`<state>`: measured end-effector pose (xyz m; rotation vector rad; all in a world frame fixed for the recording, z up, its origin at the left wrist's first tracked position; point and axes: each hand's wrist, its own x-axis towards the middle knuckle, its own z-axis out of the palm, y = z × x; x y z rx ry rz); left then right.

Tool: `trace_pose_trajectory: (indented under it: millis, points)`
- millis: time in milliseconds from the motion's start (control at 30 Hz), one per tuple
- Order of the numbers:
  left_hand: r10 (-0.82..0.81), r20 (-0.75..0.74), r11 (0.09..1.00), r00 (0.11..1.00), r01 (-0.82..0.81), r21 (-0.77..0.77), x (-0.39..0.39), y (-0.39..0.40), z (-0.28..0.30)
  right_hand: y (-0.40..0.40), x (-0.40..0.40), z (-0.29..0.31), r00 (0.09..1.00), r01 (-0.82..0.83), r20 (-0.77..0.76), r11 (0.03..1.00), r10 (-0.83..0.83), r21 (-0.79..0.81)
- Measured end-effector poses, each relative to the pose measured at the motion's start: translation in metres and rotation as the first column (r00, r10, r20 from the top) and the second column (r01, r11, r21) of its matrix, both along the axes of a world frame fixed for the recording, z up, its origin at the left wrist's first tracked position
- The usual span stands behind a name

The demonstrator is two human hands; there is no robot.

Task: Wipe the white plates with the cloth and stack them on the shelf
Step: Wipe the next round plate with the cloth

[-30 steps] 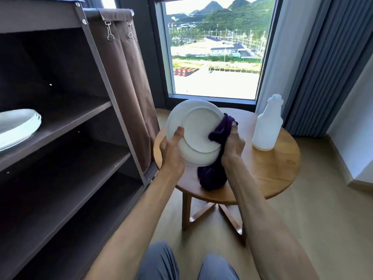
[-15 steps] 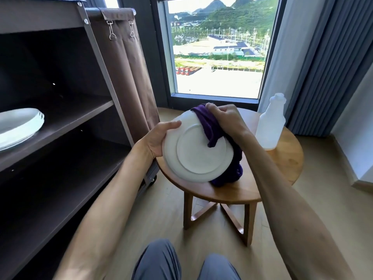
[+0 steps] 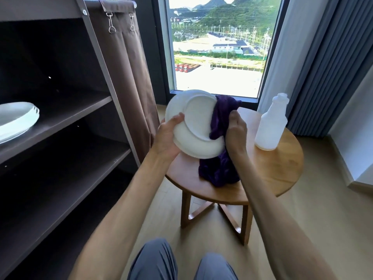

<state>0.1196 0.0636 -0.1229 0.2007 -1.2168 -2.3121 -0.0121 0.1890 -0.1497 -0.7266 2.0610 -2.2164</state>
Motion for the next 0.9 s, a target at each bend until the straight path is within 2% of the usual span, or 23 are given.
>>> trace_pose_trajectory:
  millis: [100,167,300,367,500,600,667,767,900]
  points:
    - [0.187,0.065,0.980,0.980,-0.191,0.060,-0.014,0.017,0.004,-0.013,0.022,-0.016,0.984,-0.001,-0.181,1.000,0.002,0.006]
    - [0.296,0.169,0.954,0.940,-0.301,0.000,-0.020,0.026,0.011,-0.020,0.034,-0.026,0.967,-0.007,-0.253,1.000,0.010,0.013]
    - [0.336,0.252,0.941,0.908,-0.317,-0.116,-0.022,0.033,0.010,-0.022,0.048,-0.026,0.919,-0.029,-0.393,0.999,0.033,0.017]
    - [0.306,0.247,0.952,0.919,-0.289,-0.101,-0.021,0.033,0.006,-0.029,0.048,-0.017,0.890,-0.013,-0.455,0.999,0.034,0.050]
    - [0.295,0.273,0.955,0.916,-0.275,-0.112,-0.023,0.034,0.005,-0.041,0.054,0.000,0.850,0.152,-0.523,0.980,-0.061,0.132]
    - [0.331,0.193,0.944,0.924,-0.327,-0.050,-0.023,0.031,0.010,-0.040,0.061,-0.004,0.758,0.235,-0.646,0.963,-0.096,0.133]
    - [0.293,0.143,0.953,0.946,-0.301,0.042,-0.024,0.028,0.008,-0.035,0.058,-0.013,0.771,0.243,-0.627,0.961,-0.111,0.129]
    - [0.245,0.101,0.959,0.964,-0.256,0.120,-0.025,0.027,0.002,-0.028,0.046,-0.017,0.880,0.166,-0.469,0.974,-0.076,0.152]
    - [0.174,0.055,0.966,0.983,-0.182,0.185,-0.018,0.022,-0.006,-0.022,0.025,-0.011,0.902,0.098,-0.432,0.976,-0.005,0.194]
